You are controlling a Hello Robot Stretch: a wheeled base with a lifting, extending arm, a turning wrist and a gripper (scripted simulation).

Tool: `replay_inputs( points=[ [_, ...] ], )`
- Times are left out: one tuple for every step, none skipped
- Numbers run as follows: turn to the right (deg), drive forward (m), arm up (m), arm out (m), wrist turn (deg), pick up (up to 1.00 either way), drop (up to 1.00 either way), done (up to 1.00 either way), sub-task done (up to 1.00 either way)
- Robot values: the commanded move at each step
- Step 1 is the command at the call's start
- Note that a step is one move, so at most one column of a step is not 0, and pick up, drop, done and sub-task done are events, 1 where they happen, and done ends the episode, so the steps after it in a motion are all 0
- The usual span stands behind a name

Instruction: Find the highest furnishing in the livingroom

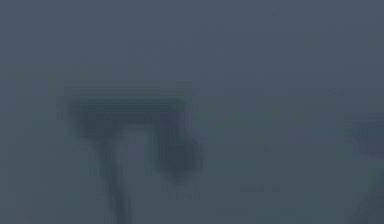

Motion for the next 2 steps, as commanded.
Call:
replay_inputs(
  points=[
    [-45.0,0.00,0.00,0.00,0.0,0.00,0.00,0.00,0.00],
    [-45.0,0.00,0.00,0.00,0.0,0.00,0.00,0.00,0.00]
  ],
)
